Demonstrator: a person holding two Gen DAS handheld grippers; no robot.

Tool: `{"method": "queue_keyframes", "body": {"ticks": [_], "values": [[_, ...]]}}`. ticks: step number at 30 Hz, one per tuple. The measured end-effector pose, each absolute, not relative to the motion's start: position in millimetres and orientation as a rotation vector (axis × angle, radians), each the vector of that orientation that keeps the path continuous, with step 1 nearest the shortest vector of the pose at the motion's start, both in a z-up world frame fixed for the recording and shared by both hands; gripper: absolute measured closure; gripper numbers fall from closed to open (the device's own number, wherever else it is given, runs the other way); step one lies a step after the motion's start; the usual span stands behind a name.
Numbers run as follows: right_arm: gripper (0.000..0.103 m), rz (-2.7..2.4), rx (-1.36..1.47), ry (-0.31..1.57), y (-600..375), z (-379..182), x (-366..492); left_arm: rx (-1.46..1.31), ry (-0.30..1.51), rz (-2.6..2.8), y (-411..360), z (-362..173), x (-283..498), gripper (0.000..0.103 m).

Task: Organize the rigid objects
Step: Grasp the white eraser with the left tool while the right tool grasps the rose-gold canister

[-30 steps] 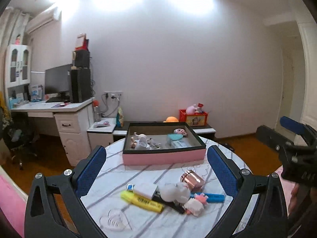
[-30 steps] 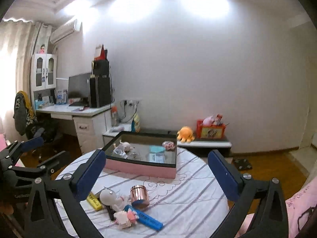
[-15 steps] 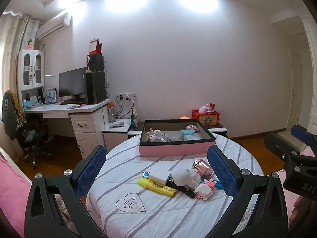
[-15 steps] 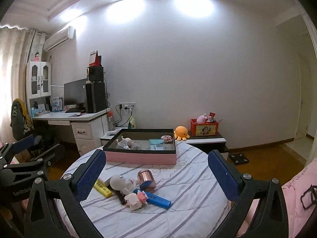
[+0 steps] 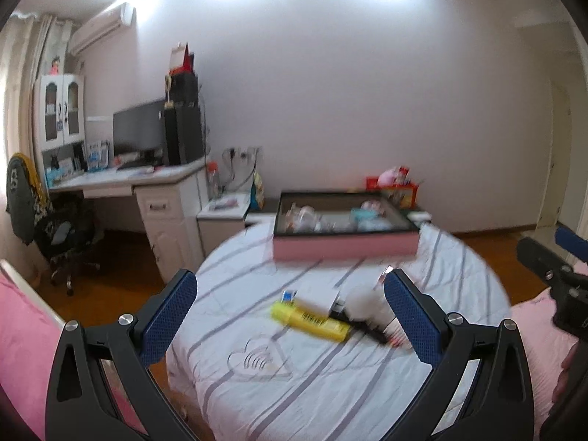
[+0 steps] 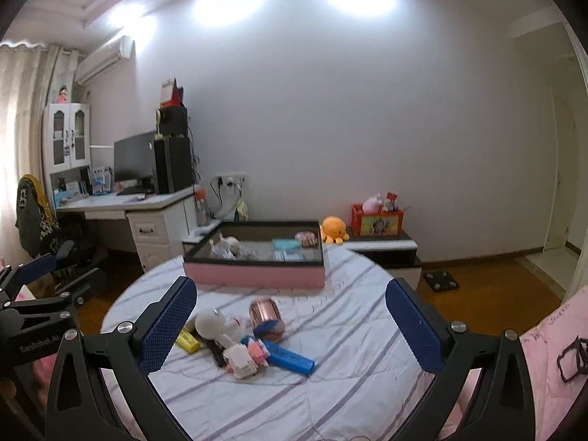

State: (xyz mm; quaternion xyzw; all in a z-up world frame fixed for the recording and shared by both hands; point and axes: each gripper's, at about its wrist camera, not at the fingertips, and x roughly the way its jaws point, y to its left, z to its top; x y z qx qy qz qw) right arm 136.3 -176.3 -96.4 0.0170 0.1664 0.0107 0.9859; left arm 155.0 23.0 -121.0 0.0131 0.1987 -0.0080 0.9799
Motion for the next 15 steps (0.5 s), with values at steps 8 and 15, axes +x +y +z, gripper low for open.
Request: {"method": "queue_keyframes", "body": {"ticks": [8, 15], "values": [[0.0, 0.073, 0.03, 0.537, -168.3, -155.7, 181.7, 0.007, 0.578, -0.011, 38.2, -170.5, 188.5, 0.0], [0.0, 0.057, 0.0, 0.644, -170.2, -174.4, 239.3, -0.001, 0.64, -0.011, 41.2, -187.6, 213.7, 0.0]]}}
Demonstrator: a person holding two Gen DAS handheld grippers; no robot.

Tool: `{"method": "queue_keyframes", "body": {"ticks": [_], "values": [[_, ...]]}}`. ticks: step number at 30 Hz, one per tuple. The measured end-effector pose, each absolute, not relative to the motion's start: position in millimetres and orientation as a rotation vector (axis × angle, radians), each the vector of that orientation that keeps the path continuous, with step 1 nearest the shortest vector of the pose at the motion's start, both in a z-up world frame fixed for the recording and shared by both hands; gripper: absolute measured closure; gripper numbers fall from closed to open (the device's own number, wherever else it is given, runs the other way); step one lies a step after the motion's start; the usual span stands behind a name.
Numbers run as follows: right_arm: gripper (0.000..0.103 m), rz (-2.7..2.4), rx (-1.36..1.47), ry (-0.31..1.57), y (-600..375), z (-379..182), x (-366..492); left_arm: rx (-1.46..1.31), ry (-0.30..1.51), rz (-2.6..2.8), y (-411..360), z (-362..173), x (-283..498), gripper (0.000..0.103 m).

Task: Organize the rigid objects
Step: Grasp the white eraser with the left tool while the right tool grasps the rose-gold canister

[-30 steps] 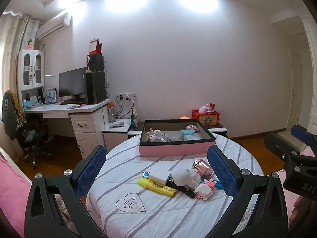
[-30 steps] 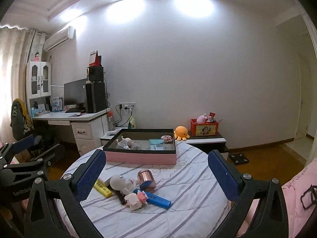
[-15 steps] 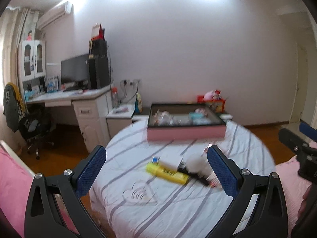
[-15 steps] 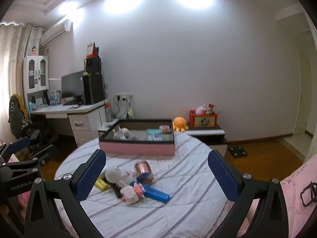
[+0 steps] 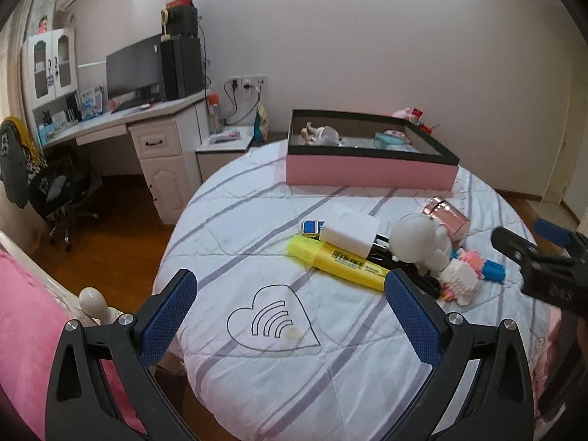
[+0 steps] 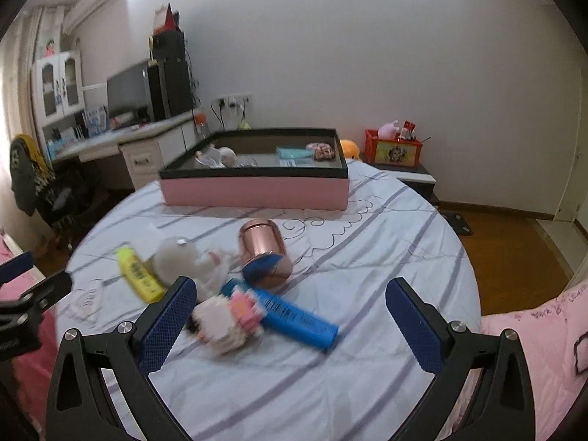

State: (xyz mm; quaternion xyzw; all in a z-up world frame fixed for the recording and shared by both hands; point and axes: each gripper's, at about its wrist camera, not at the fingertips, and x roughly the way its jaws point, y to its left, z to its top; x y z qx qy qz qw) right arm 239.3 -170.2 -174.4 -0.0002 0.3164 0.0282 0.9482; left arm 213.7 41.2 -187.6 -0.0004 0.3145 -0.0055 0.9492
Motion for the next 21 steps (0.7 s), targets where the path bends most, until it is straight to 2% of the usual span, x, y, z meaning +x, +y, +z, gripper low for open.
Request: {"method": "queue_keyframes", "body": {"ticks": [10, 13, 14, 15, 17, 21], "values": [[0.001, 0.151, -0.041, 0.807, -167.4, -198.6, 308.1, 0.024, 0.719, -0.055, 32.3, -204.8, 259.0, 0.0], [0.014, 0.19, -0.034, 0.848, -169.7, -203.3, 319.4, 0.02, 0.741, -0.081, 27.9, -209.3, 274.0, 0.0], [0.023, 0.21, -0.03, 0.859, -169.7, -205.7, 322.1, 0.026, 0.746, -0.086, 25.9, -210.3, 278.4, 0.0], [0.038, 0.241, -0.028, 0.88, -168.5, -209.9, 325.2, 0.034, 0.747, -0.092, 23.7, -211.5, 283.5, 0.0], [0.055, 0.248, -0.048, 0.889, -165.7, -213.3, 327.2, 0.054, 0.761, -0.1, 19.0, -214.2, 294.1, 0.0], [0.055, 0.254, -0.025, 0.885, -172.0, -213.5, 326.7, 0.098, 0.775, -0.124, 11.0, -218.0, 311.3, 0.0]]}}
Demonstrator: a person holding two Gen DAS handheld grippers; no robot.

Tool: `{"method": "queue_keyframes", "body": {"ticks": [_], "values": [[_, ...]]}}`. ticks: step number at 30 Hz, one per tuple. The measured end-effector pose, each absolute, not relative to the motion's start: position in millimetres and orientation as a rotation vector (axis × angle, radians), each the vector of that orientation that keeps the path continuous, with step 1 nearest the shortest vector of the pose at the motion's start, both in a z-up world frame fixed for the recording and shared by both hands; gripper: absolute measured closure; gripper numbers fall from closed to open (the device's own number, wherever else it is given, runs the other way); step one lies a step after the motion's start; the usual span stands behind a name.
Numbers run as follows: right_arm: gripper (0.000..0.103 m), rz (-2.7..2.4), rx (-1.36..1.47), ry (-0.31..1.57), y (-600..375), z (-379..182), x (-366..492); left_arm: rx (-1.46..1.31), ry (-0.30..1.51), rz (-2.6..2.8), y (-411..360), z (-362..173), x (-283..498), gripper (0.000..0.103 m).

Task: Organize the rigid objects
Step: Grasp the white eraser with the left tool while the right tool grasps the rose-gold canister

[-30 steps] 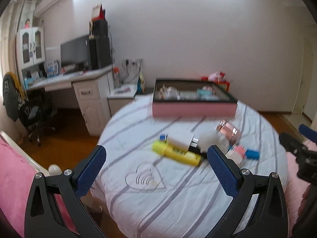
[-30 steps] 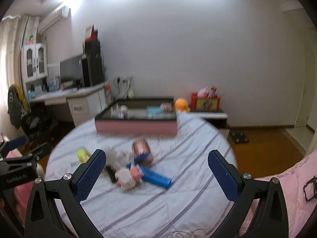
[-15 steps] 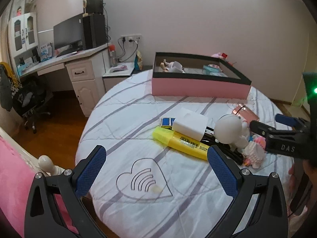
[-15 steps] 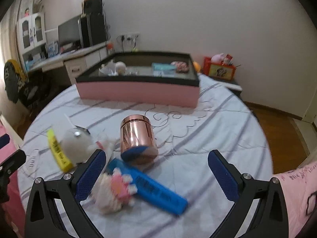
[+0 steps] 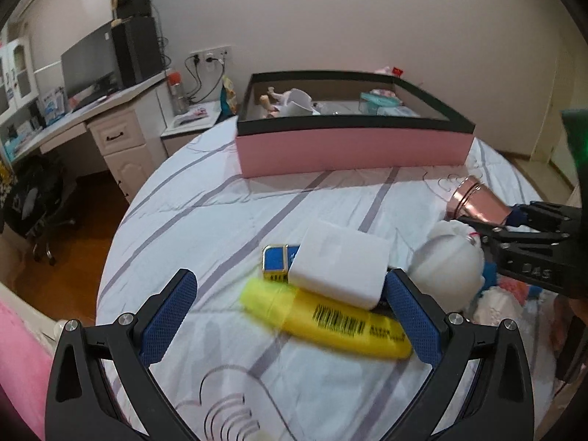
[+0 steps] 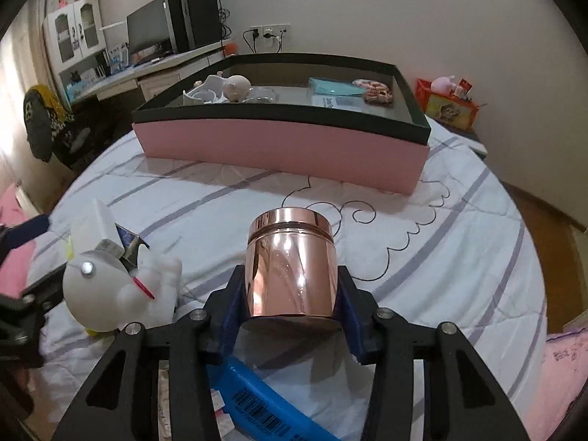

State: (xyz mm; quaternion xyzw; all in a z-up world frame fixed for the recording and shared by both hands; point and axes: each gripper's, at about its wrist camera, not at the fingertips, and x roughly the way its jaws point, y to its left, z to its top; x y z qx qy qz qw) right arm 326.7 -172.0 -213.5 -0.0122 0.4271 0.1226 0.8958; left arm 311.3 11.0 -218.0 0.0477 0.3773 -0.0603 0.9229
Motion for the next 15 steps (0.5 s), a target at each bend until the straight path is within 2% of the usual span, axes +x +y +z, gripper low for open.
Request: {"method": "queue_keyframes", "body": {"ticks": [6, 7, 8, 10, 13, 15], "values": [[0.055, 0.267, -0.01, 0.891, -176.7, -212.0, 328.4, 0.102, 0.771, -0.173, 7.6, -218.2, 323.9, 0.001], [0.055, 0.267, -0.011, 0.892, -176.2, -211.9, 328.6, 0.094, 0.769, -0.197, 7.6, -218.2, 324.7, 0.01], [0.055, 0.267, -0.012, 0.892, -176.0, -212.1, 329.5, 0.069, 0.775, -0.241, 8.7, -218.3, 326.1, 0.024], [0.055, 0.266, -0.014, 0.894, -176.4, -211.2, 330.1, 0.021, 0.778, -0.283, 11.0, -217.3, 327.3, 0.039], [0.055, 0.265, -0.017, 0.895, -175.5, -211.1, 331.4, 0.017, 0.766, -0.302, 9.5, -215.9, 325.2, 0.05], [0.055, 0.264, -0.021, 0.893, -175.5, -211.0, 331.7, 0.027, 0.76, -0.294, 8.5, -215.7, 323.2, 0.05]]}}
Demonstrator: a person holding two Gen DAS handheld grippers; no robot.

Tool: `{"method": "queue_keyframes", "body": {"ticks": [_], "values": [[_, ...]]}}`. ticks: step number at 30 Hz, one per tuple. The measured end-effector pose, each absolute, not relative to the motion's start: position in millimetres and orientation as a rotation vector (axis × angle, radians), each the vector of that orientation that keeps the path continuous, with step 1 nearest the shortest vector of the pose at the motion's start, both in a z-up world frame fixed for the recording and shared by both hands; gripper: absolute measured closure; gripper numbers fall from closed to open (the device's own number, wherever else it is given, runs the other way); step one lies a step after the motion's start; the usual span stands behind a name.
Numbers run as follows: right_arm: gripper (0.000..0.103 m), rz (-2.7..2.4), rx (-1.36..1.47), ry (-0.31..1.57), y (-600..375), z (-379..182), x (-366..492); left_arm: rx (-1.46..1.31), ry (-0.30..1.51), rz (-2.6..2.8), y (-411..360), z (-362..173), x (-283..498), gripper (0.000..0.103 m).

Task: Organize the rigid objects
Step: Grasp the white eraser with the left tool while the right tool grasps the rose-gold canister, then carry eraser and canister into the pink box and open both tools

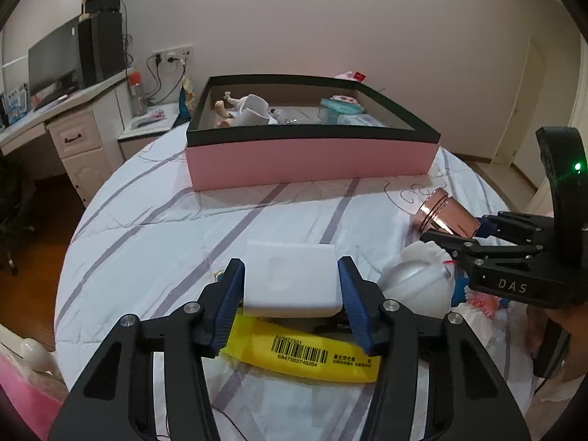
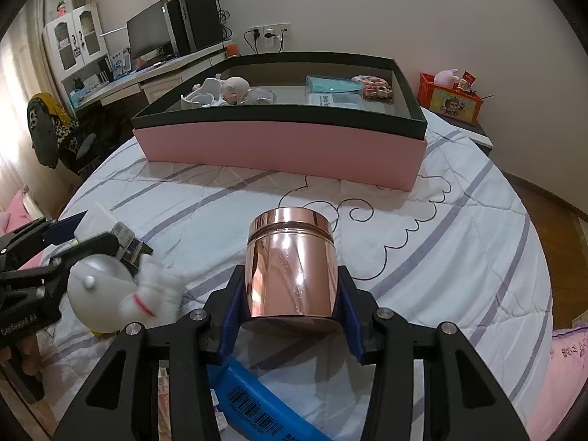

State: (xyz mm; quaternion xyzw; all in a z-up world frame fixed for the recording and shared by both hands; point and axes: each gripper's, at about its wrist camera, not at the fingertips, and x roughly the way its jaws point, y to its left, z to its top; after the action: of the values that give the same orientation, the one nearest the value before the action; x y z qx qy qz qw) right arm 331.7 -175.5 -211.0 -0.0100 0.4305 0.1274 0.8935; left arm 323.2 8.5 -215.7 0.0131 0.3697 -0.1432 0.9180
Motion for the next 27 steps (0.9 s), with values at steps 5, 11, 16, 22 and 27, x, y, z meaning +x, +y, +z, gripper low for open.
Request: {"method": "queue_keyframes", "body": {"ticks": [5, 11, 16, 22, 27], "values": [[0.055, 0.252, -0.012, 0.878, -175.7, -207.7, 327.6, 0.036, 0.738, -0.255, 11.5, -211.8, 315.1, 0.05], [0.055, 0.248, 0.001, 0.848, -176.3, -196.7, 318.3, 0.009, 0.717, -0.253, 19.1, -200.8, 307.0, 0.051], [0.055, 0.258, 0.008, 0.811, -175.5, -180.5, 313.2, 0.01, 0.687, -0.265, 19.7, -182.3, 304.5, 0.051], [0.055, 0.267, -0.001, 0.768, -175.3, -156.5, 323.7, 0.05, 0.648, -0.286, 6.2, -155.8, 320.7, 0.051], [0.055, 0.273, -0.02, 0.746, -174.2, -138.5, 354.1, 0.075, 0.646, -0.317, -11.2, -137.3, 361.7, 0.05]]}}
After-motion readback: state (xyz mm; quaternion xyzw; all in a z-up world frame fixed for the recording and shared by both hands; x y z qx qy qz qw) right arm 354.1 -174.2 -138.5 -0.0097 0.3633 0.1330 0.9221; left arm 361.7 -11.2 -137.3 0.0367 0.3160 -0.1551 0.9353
